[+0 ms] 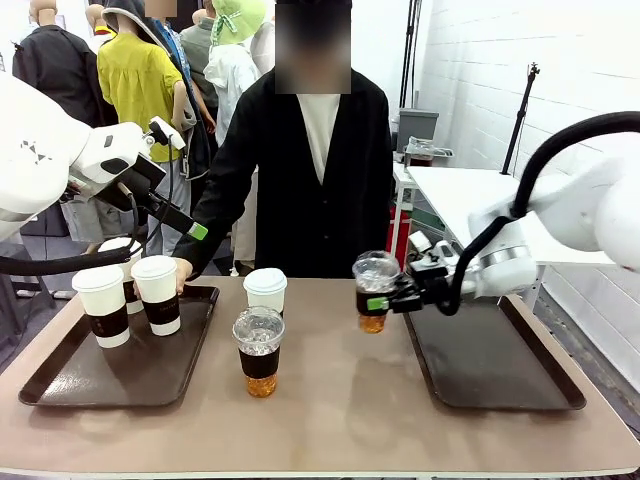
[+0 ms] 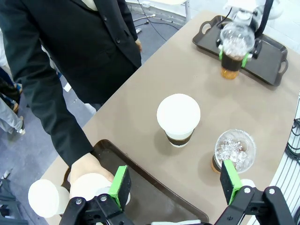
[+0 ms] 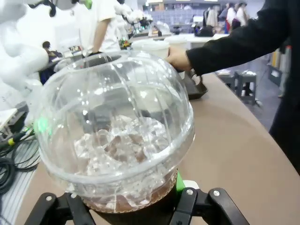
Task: Distribute the coffee onto the tray.
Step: Pick up one iced Americano and place it on the right Handle tray.
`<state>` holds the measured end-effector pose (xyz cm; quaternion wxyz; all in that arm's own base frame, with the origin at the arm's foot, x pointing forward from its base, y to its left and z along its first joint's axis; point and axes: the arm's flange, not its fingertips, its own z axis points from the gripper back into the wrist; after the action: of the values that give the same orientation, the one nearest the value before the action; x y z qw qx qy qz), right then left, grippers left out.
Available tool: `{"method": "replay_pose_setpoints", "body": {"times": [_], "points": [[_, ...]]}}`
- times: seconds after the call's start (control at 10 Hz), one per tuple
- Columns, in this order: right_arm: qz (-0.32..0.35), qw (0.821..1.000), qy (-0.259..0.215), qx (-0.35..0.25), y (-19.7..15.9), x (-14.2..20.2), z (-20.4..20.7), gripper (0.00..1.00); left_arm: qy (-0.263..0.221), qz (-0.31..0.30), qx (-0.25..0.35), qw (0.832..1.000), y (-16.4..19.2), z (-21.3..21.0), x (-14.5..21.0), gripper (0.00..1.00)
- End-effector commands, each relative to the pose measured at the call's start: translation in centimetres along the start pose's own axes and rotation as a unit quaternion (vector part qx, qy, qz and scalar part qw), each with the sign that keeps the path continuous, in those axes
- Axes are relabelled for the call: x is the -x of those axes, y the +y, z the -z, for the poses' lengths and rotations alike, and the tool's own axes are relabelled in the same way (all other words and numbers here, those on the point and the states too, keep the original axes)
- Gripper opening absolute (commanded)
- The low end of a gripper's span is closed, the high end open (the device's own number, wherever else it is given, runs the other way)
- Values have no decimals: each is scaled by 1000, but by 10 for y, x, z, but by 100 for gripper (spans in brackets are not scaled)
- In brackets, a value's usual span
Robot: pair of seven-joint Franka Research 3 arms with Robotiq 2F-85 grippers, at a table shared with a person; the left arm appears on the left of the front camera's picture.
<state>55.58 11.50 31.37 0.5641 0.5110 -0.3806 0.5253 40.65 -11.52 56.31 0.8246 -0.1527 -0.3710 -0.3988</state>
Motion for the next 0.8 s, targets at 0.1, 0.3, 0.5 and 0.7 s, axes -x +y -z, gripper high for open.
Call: {"method": "replay_pose_setpoints", "body": {"times": [0.1,0.3,0.5,0.7], "points": [[-1,999,13,30,24,-7,-58,68,-1,-3,4,1000,1,0,1,100],[-14,998,18,50,27,5,-93,68,-1,-3,4,1000,1,0,1,100],[-13,999,14,50,11,19,-114,68,-1,-3,4,1000,1,0,1,100],[-19,999,18,40,-2,32,-127,68,-1,-3,4,1000,1,0,1,100]]}}
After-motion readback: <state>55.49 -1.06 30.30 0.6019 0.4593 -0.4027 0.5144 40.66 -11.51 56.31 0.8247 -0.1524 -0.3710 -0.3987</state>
